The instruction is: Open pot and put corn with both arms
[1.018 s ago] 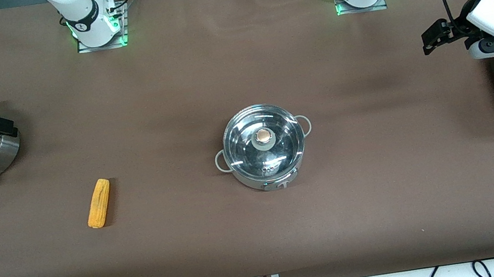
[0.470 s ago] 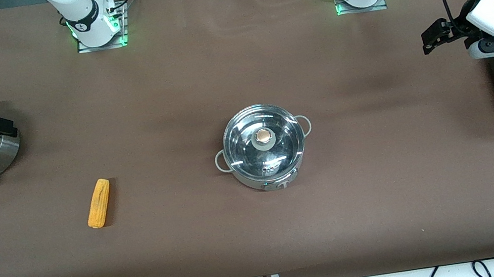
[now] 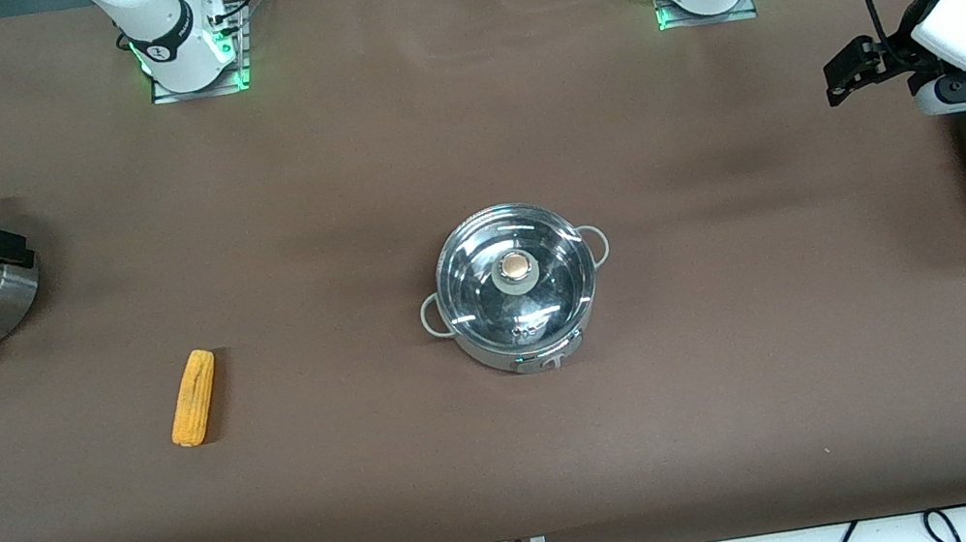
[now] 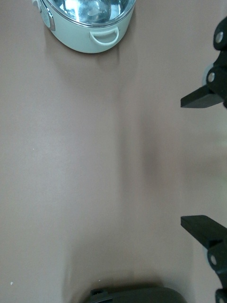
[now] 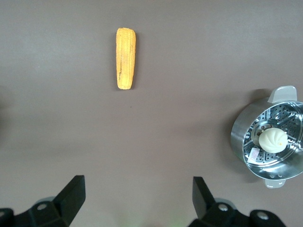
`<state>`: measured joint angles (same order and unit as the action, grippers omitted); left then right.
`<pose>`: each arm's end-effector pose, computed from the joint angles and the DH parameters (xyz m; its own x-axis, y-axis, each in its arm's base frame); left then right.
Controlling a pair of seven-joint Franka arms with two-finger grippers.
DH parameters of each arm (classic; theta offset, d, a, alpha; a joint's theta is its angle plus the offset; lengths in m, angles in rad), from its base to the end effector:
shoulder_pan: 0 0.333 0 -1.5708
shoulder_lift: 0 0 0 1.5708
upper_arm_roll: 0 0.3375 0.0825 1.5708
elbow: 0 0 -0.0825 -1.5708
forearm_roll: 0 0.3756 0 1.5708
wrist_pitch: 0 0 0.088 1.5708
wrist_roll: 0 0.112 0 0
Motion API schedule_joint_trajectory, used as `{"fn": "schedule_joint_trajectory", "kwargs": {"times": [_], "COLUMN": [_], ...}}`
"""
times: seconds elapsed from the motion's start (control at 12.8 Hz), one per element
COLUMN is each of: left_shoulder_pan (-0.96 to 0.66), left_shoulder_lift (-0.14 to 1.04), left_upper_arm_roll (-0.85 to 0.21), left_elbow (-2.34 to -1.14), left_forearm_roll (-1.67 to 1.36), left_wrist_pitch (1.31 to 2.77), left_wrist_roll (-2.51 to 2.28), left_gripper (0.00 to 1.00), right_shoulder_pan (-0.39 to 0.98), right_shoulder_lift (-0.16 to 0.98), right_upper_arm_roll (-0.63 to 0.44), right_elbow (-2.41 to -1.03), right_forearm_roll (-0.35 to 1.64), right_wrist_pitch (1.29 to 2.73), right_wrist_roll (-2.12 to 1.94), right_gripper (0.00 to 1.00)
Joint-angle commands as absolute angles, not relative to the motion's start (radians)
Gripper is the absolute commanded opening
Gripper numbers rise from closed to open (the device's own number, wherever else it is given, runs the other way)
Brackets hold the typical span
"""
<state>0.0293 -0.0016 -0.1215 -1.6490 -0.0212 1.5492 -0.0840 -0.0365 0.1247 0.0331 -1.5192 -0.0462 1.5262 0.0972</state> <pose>0.5369 -0.0521 0.6041 0.9950 -0.0082 -0.0995 -0.0070 -0.9999 0.0126 0.5787 -0.0085 0.5910 0.9884 -0.1021 -0.1127 -0.0967 -0.9939 0.0531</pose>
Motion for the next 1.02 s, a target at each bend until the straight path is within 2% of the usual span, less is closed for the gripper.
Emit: {"fn": "schedule_joint_trajectory", "kwargs": {"times": [0.0, 0.16, 0.55, 0.94], "left_shoulder_pan": [0.04, 0.04, -0.006, -0.188], "left_shoulder_lift": [0.005, 0.008, 0.032, 0.214], "left_upper_arm_roll": [-0.127, -0.127, -0.161, -0.183], "left_elbow": [-1.62, -1.62, -1.606, -1.384], "left_forearm_roll": [-0.023, -0.021, -0.021, -0.009], "left_wrist_pitch": [1.525, 1.525, 1.526, 1.525], "left_wrist_roll": [-0.066, -0.06, -0.072, -0.093], "left_gripper": [1.0, 1.0, 1.0, 1.0], "right_shoulder_pan": [-0.049, -0.049, -0.049, -0.051], "right_shoulder_lift": [0.14, 0.14, 0.234, 0.432], "right_upper_arm_roll": [0.038, 0.04, 0.038, 0.04], "right_elbow": [-1.488, -1.489, -1.489, -1.489], "right_forearm_roll": [-0.048, -0.048, -0.058, -0.048], "right_wrist_pitch": [1.522, 1.535, 1.669, 1.854], "right_wrist_roll": [0.086, 0.086, 0.083, 0.083], "right_gripper": [1.0, 1.0, 1.0, 1.0]}}
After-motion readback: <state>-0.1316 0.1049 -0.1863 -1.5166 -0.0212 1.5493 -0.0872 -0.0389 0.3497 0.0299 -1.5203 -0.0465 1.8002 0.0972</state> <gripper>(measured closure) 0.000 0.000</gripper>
